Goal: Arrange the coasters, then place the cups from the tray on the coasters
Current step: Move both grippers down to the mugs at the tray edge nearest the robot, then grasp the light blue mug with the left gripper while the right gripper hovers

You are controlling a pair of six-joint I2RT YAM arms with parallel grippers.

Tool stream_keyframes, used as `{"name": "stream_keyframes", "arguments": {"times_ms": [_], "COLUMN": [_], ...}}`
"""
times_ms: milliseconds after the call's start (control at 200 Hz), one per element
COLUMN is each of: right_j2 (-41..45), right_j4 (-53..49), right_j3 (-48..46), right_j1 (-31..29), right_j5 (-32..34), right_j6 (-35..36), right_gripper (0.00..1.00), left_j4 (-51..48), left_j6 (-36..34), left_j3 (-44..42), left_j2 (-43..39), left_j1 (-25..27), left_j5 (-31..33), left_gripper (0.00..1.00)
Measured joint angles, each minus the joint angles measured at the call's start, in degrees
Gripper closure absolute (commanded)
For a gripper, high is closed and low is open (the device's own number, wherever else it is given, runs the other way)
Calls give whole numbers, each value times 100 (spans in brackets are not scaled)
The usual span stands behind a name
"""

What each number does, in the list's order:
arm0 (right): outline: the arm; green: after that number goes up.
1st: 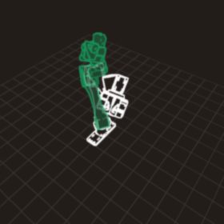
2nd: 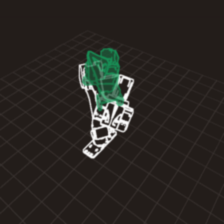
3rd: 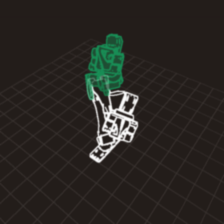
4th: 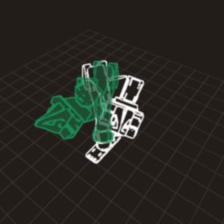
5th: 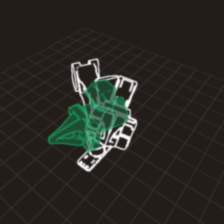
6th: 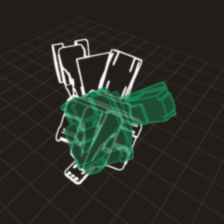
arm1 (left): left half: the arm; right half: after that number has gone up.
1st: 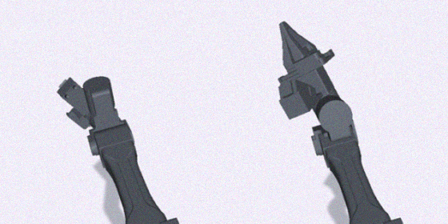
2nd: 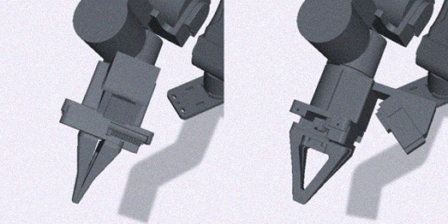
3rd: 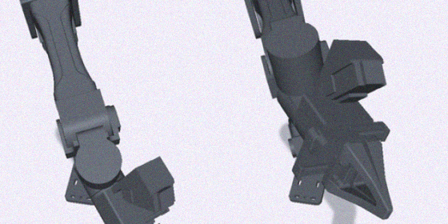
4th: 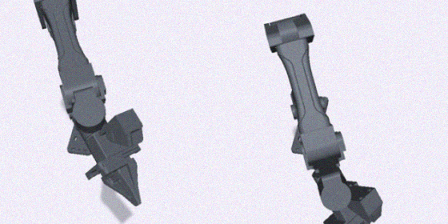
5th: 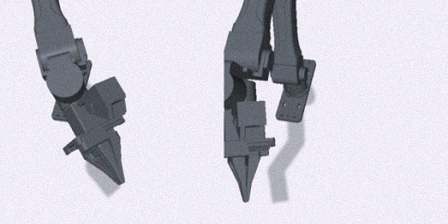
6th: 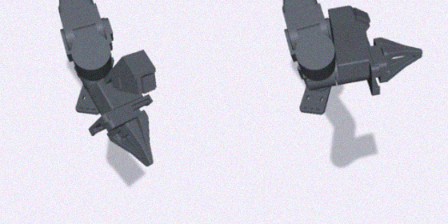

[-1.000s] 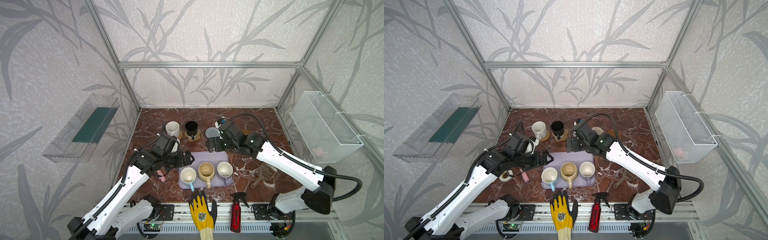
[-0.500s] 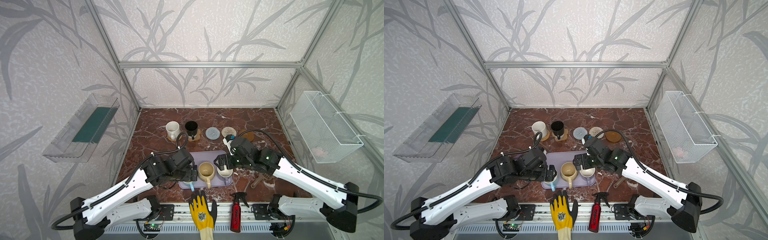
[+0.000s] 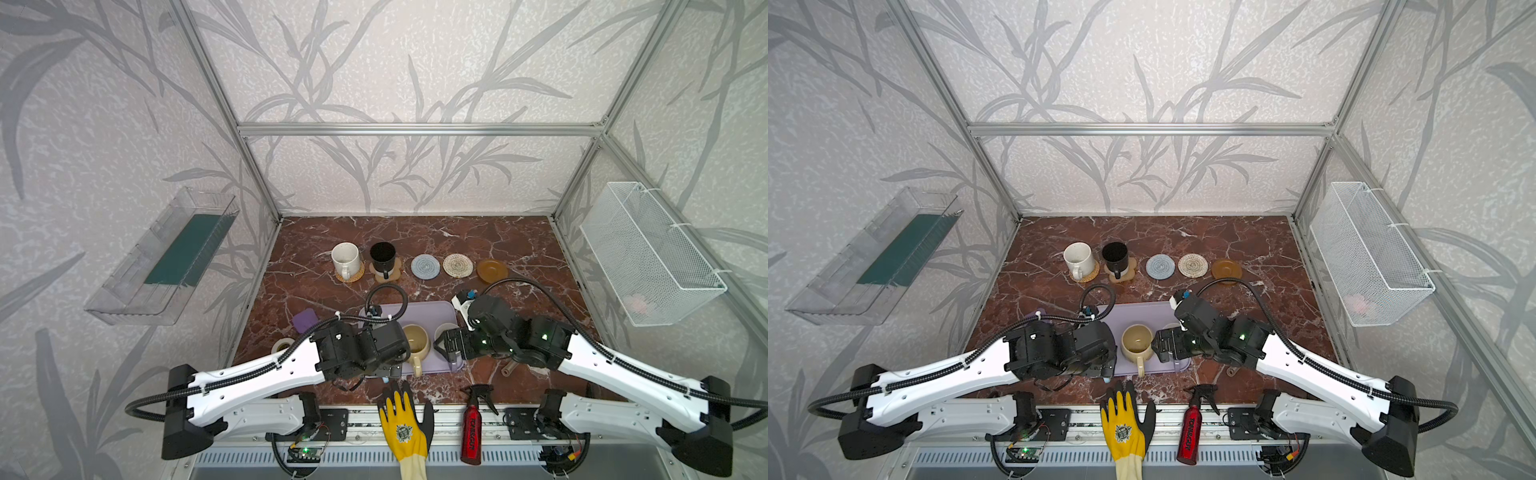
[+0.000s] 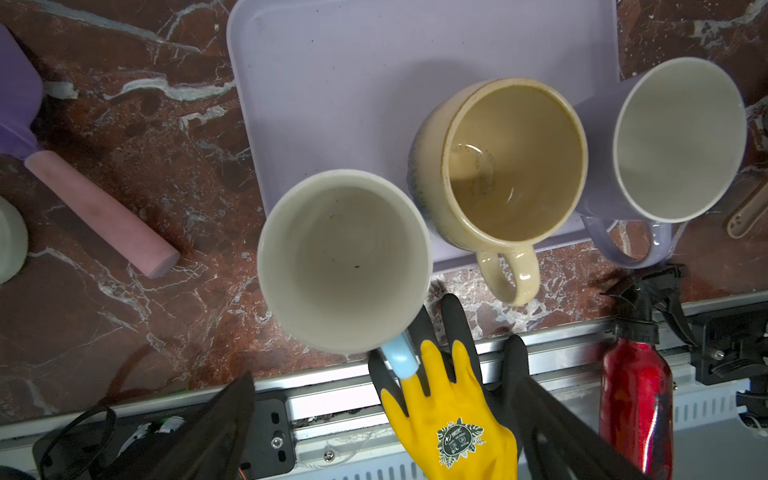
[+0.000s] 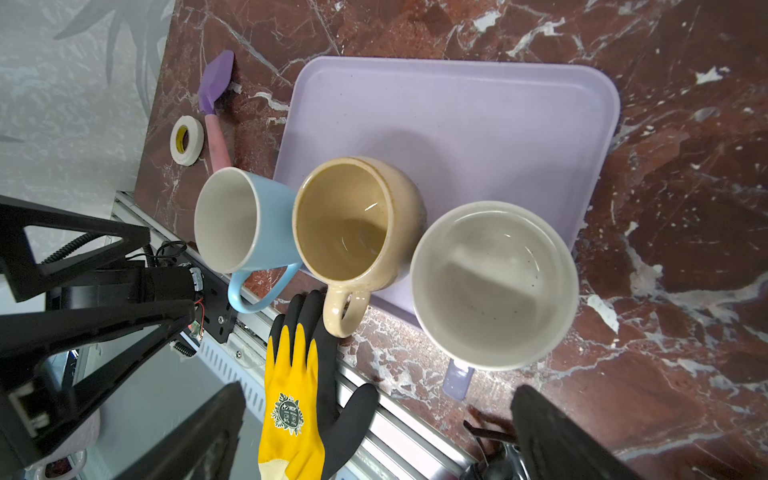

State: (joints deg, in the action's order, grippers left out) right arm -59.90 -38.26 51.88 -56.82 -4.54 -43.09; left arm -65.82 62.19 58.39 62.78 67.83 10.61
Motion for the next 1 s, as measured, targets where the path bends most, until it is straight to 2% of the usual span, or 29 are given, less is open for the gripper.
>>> {"name": "stream_keyframes", "arguments": {"times_ms": [250,460,675,1000], "right_j2": [-85,-269,-348,-352], "right_j4": [173,269,385,450], "right_j3": [-9,-9,-9,-9], "right_j1": [-295,-411,-474,-540], "right_j5": [103,157,236,319], "right_j6": [-120,-190,-256,-321], "right_gripper": [1,1,1,1], "left_j4": [334,669,1075,1556], "left_j6": [376,518,697,798], "left_j3": [-798,-1008,-1655,-2070], "left_j2": [-457,-431,-463,-551], "left_j1": [70,105,107,107], "left_j5": [-2,-31,-170,-184], "left_gripper": [1,4,6,26]}}
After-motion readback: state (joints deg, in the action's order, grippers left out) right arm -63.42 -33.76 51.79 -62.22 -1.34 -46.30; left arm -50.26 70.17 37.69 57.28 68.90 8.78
